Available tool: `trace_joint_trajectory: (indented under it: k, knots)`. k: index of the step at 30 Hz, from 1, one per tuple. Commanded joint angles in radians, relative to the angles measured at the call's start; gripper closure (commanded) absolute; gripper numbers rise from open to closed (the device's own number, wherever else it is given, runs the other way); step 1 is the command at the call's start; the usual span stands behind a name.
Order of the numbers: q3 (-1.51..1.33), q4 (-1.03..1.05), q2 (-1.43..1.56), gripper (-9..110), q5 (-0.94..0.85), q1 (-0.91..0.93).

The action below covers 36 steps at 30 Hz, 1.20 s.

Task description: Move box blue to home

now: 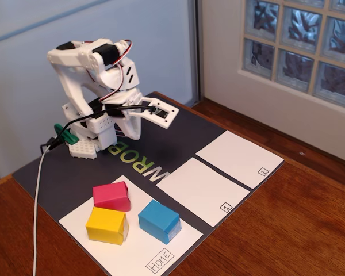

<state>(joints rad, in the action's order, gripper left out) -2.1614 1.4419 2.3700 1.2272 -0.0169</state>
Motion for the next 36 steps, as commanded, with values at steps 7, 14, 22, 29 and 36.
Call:
trace_joint_trajectory:
  k: [7,14,22,29,36]
  knots:
    - [-0.212,0.043,0.253,102,0.018,0.021]
    - [-0.419,0.043,0.448,102,0.044,0.017]
    - [-0.548,0.043,0.560,102,0.173,-0.018]
    - [-0.601,-0.005,0.635,102,0.255,-0.031]
    - [-0.712,-0.061,0.719,102,0.222,0.026]
